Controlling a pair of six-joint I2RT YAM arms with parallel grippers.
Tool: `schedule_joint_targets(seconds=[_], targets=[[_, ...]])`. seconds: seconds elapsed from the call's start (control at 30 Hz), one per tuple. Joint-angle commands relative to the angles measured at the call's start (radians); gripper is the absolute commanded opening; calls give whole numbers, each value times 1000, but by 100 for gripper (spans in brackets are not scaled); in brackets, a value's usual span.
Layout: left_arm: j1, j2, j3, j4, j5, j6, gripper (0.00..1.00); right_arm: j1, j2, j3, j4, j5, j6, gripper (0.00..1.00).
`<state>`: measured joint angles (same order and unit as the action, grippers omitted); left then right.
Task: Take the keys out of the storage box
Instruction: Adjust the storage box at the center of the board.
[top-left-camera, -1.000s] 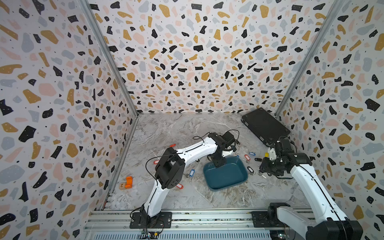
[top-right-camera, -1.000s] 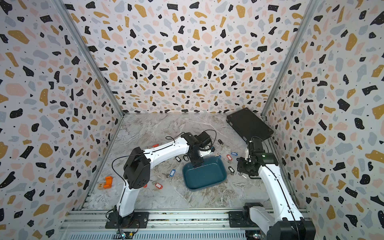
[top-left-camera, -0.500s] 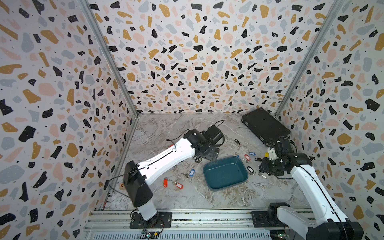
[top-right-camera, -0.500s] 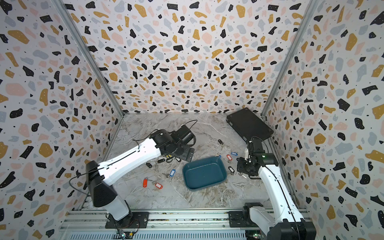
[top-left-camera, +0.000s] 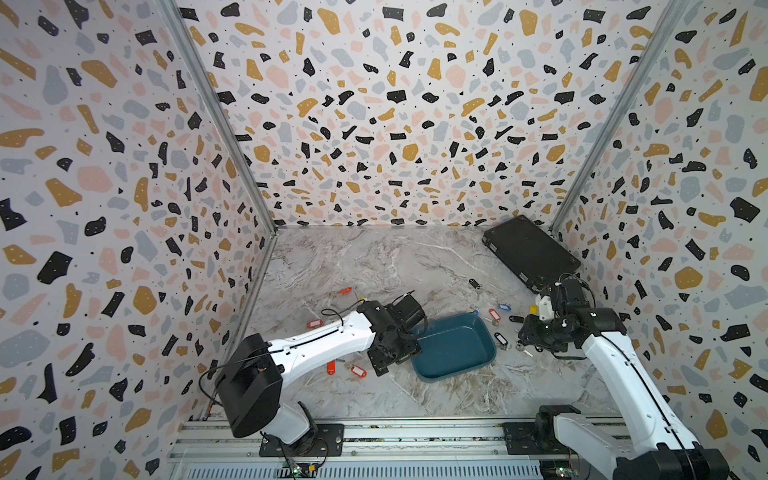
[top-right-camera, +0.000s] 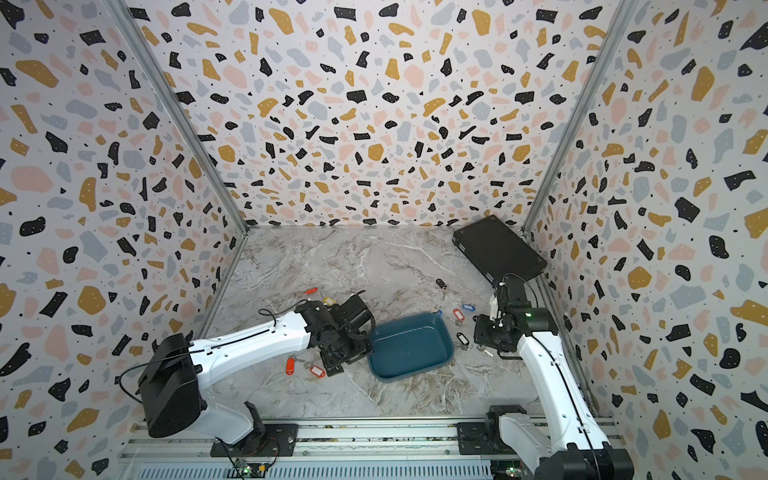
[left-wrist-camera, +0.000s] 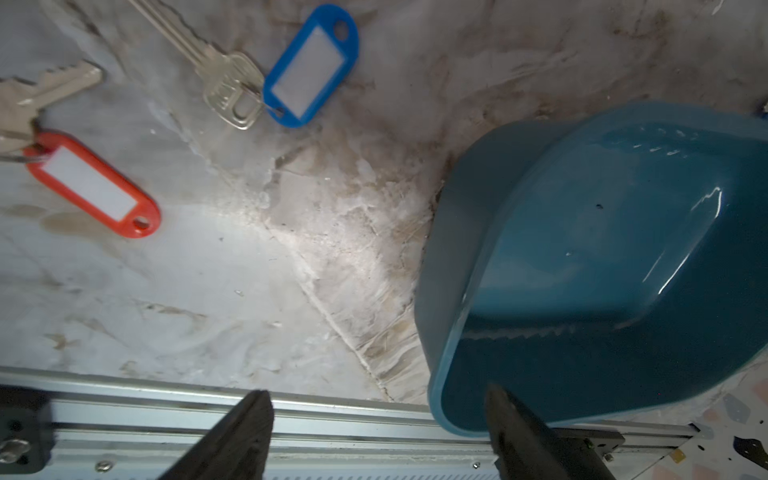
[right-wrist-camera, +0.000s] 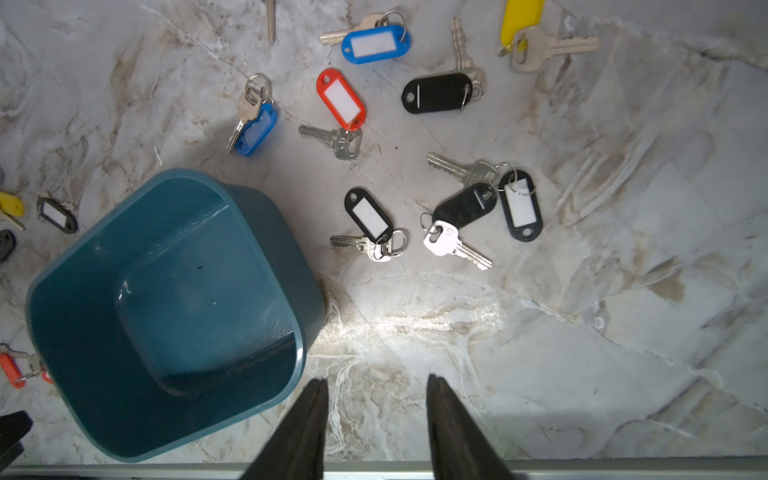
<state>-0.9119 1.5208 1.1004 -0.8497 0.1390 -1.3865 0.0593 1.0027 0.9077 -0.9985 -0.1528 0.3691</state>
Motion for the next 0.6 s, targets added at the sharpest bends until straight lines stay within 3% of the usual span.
schedule_joint_targets(seconds=[0.0,0.23,0.4,0.57], targets=[[-3,17,19,37,20,-34,85,6,-21,2,-17,-5,-7,44],[-3,132,58,76,51,37,80,8,-13,2,-17,-4,-9,44],[-2,242,160,63,62,152,48,8,-13,2,-17,-1,-7,44],[-2,302,322,-102,-29,329,23,8,-9,4,-20,0,-7,44]])
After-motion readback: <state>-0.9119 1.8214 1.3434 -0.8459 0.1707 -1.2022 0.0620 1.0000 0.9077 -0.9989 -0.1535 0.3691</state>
